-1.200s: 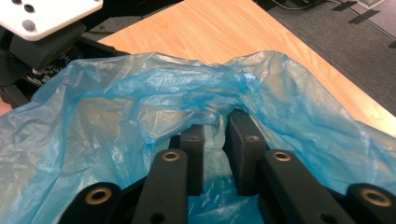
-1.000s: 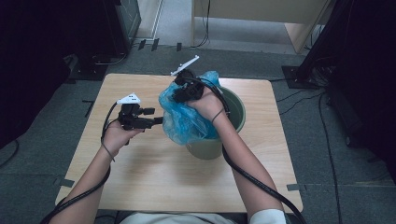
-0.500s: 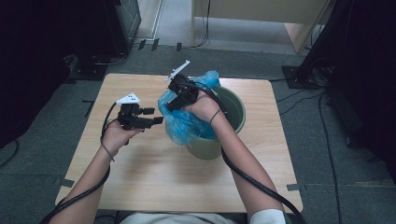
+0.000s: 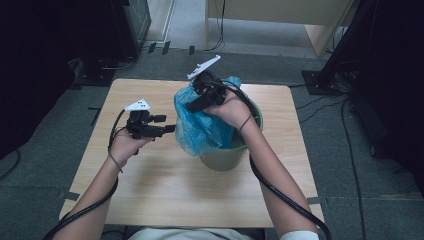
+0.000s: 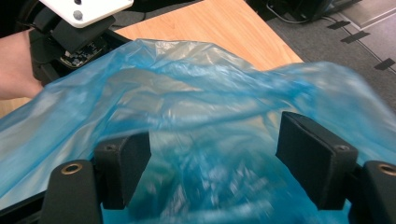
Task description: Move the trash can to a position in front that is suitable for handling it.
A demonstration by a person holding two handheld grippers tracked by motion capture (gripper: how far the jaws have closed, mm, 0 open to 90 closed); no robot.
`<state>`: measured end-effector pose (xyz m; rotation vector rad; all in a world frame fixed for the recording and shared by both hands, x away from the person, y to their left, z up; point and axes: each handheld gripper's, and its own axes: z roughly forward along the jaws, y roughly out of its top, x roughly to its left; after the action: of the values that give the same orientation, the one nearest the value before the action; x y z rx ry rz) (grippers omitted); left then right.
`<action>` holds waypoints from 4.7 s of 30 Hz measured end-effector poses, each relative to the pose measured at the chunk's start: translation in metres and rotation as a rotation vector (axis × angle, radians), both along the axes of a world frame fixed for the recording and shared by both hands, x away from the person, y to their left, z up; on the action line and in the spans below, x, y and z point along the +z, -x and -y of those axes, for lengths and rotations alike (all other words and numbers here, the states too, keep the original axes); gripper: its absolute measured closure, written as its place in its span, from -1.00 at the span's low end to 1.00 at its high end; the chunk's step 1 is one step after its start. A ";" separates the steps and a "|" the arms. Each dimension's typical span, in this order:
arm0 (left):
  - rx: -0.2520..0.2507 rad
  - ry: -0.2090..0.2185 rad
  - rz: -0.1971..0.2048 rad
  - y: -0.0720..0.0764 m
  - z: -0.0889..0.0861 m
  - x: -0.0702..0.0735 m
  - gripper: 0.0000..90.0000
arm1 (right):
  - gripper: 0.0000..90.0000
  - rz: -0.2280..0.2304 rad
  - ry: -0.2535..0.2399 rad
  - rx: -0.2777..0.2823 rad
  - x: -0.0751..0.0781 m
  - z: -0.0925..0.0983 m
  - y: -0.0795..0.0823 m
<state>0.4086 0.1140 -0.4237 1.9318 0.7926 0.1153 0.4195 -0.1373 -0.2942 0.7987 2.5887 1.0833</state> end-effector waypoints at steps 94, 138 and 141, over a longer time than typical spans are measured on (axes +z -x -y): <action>-0.236 -0.055 -0.031 -0.030 0.063 0.077 -0.27 | -0.35 0.105 -0.091 -0.502 -0.113 0.242 0.081; -0.198 -0.107 -0.024 -0.027 0.065 0.103 0.99 | -0.32 -0.007 -0.027 -0.512 -0.192 0.218 0.066; -0.196 -0.102 -0.021 -0.027 0.063 0.107 0.99 | -0.32 -0.013 -0.020 -0.506 -0.194 0.216 0.066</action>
<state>0.4355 0.0507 -0.3166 2.0989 0.6169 0.0167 0.3536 -0.3532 -0.4877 1.3689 2.1970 0.9430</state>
